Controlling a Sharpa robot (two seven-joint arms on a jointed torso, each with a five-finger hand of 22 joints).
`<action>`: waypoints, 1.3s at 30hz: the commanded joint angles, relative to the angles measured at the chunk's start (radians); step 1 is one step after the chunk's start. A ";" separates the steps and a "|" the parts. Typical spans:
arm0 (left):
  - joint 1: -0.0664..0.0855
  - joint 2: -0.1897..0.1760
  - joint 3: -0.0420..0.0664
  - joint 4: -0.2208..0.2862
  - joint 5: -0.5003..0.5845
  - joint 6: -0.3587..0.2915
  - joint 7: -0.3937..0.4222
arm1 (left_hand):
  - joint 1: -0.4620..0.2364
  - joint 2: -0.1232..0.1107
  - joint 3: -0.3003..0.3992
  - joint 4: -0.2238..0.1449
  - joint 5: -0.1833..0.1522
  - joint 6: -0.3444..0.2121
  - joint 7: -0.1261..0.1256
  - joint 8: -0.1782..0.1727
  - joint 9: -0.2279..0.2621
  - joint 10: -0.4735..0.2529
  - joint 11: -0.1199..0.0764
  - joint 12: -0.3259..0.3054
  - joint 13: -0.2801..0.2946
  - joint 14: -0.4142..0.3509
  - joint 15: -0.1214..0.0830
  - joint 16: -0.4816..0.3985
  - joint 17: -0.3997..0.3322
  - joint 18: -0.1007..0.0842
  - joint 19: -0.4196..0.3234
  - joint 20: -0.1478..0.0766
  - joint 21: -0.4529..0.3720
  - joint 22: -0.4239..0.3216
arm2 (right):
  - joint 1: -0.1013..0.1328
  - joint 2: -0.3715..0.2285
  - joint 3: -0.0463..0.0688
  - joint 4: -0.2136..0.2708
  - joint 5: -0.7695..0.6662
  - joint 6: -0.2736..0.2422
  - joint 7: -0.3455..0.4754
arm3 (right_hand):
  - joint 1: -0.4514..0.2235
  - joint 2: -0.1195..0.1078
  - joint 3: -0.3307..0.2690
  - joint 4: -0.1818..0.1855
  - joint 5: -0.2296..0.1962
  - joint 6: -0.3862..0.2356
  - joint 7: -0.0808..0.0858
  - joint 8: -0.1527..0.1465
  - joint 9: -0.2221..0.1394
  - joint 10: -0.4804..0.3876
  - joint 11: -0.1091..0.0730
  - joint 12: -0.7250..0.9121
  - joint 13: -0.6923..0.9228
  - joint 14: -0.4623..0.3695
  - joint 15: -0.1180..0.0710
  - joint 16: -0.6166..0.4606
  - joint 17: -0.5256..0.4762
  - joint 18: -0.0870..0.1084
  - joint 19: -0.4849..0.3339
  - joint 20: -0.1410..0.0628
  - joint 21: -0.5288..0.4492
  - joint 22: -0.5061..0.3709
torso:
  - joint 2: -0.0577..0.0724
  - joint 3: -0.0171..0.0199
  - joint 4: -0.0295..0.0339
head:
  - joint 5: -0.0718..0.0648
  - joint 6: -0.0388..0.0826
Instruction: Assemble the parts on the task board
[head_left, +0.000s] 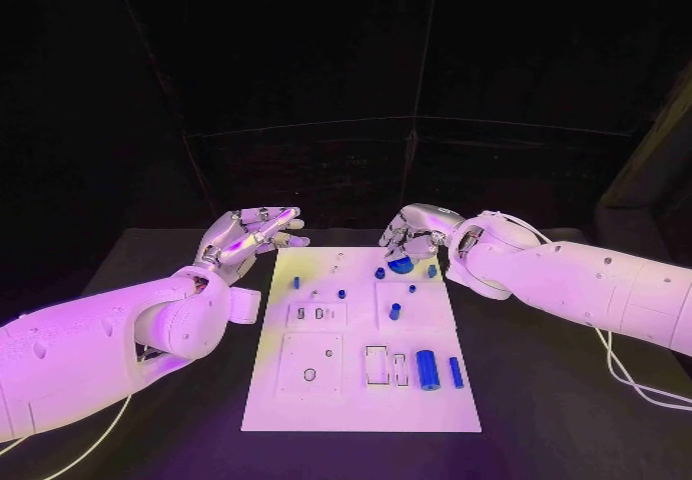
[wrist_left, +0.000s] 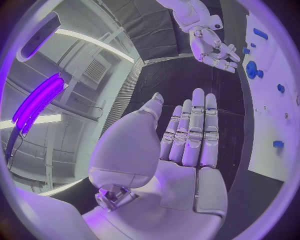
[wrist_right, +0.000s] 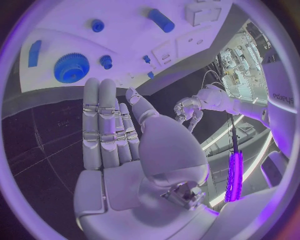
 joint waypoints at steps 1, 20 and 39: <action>0.001 -0.006 0.001 0.024 -0.007 0.024 0.001 | -0.005 0.009 -0.001 -0.004 0.004 0.005 0.002 -0.006 -0.002 0.007 0.003 -0.007 -0.001 0.009 0.000 0.003 0.002 0.014 0.010 0.000 0.002 -0.002 | 0.004 0.005 0.001 0.009 -0.180 0.047 -0.090 | -0.008 -0.012 0.014 0.001 -0.001 -0.009 -0.006 -0.005 -0.001 -0.023 0.003 -0.001 0.000 0.041 -0.004 0.060 0.037 0.001 -0.012 0.003 0.050 0.033 | 0.018 -0.0024 0.0075 | -0.003 0.003; 0.002 -0.019 0.001 0.048 -0.006 0.016 -0.002 | -0.006 0.010 -0.004 -0.008 0.004 0.005 0.004 -0.010 -0.002 0.007 0.004 -0.012 -0.002 0.013 0.000 0.002 0.006 0.014 0.014 -0.001 0.001 -0.003 | 0.004 0.043 0.001 -0.014 -0.224 0.089 -0.105 | -0.025 -0.029 0.059 0.004 -0.016 -0.022 -0.005 -0.003 0.000 -0.060 0.012 0.003 0.001 0.009 0.002 0.258 0.185 -0.015 -0.041 0.017 0.277 0.254 | 0.046 0.0003 0.0160 | -0.007 0.008; 0.003 -0.019 0.001 0.043 -0.005 0.016 -0.008 | -0.007 0.011 -0.006 -0.009 0.004 0.005 0.005 -0.011 -0.002 0.007 0.004 -0.014 -0.002 0.015 0.000 0.001 0.007 0.014 0.016 -0.001 0.001 -0.004 | 0.003 0.059 0.001 -0.039 -0.225 0.143 -0.112 | -0.029 -0.016 0.119 0.004 -0.027 0.003 -0.004 0.000 0.002 -0.035 0.009 0.004 0.001 0.011 0.002 0.417 0.336 -0.033 -0.021 0.019 0.408 0.407 | 0.058 0.0023 0.0192 | -0.008 0.002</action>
